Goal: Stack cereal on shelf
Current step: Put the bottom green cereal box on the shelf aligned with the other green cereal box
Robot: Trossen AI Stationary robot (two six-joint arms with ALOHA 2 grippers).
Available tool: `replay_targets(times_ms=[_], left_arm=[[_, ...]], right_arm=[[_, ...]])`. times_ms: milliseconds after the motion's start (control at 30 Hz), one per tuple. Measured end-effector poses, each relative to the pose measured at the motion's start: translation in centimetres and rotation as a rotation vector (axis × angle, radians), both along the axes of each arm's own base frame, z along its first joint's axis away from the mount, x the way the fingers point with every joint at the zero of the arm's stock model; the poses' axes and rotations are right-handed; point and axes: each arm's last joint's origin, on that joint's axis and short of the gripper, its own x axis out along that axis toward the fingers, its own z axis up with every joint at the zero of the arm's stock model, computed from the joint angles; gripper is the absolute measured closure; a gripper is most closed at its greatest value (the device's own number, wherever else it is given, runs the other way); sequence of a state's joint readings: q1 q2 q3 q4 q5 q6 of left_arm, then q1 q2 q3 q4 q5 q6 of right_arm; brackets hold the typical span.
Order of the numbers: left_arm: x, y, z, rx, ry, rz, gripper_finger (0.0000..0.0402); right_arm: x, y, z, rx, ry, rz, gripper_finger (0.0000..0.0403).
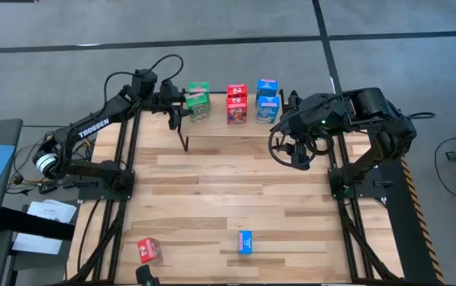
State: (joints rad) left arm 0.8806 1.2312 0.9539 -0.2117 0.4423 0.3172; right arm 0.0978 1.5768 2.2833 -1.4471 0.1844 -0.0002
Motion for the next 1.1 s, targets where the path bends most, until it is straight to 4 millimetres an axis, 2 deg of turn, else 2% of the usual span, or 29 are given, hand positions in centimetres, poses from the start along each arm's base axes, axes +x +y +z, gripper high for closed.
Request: replay_targets(times_ms=[133,567,767,1100], left_arm=[[0.0,0.0,0.0,-0.002,0.004,0.004,0.0128],[-0.3,-0.1,-0.3,-0.011,0.054,0.054,0.0127],[-0.8,-0.7,0.1,-0.015,0.064,0.060,0.0127],[-1.8,-1.2,1.1,0.073,0.102,0.185,0.0127]], right_arm=[[0.0,0.0,0.0,0.000,0.000,0.000,0.0152],[0.0,0.0,0.0,0.000,0.001,0.000,0.0152],[-0.1,0.0,-0.1,-0.002,0.018,0.000,0.0152],[-0.1,0.0,-0.1,-0.002,0.019,0.000,0.0152]])
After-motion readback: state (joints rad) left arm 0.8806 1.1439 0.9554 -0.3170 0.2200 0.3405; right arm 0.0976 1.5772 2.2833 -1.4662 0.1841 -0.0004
